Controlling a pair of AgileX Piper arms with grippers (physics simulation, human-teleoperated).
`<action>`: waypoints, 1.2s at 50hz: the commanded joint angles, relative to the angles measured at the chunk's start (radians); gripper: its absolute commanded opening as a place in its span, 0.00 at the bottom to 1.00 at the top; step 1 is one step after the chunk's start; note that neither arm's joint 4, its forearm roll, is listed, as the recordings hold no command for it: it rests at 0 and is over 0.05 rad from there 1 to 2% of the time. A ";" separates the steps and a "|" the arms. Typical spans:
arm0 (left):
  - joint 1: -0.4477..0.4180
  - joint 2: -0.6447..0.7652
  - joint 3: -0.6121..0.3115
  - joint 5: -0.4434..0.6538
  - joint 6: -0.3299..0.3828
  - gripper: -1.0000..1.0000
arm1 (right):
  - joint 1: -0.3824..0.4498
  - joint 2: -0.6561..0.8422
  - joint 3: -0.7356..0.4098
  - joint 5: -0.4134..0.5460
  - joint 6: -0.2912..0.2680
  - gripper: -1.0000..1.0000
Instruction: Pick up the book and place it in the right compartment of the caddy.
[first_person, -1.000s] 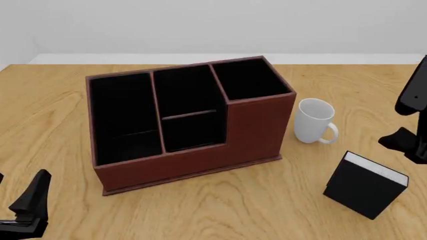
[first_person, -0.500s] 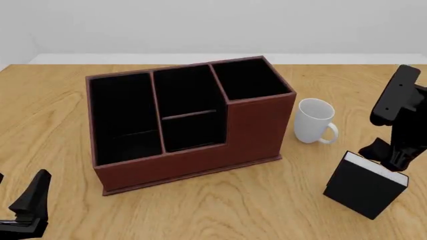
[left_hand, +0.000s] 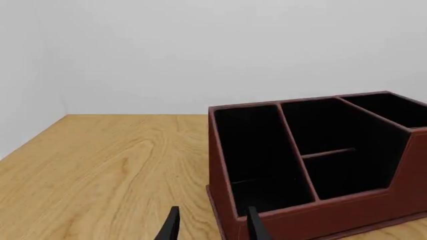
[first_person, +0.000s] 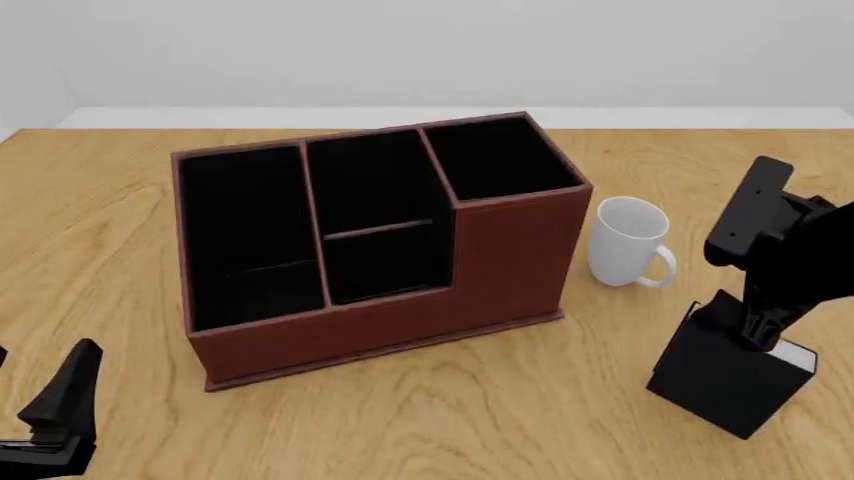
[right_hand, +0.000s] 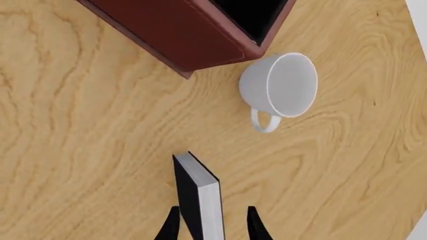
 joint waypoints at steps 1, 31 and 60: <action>0.000 0.000 0.000 0.000 0.000 1.00 | 0.008 0.022 0.046 -0.050 0.018 1.00; 0.000 0.000 0.000 0.000 0.000 1.00 | -0.058 0.060 0.114 -0.112 -0.010 1.00; 0.000 0.000 0.000 0.000 0.000 1.00 | -0.052 0.113 0.224 -0.232 0.017 1.00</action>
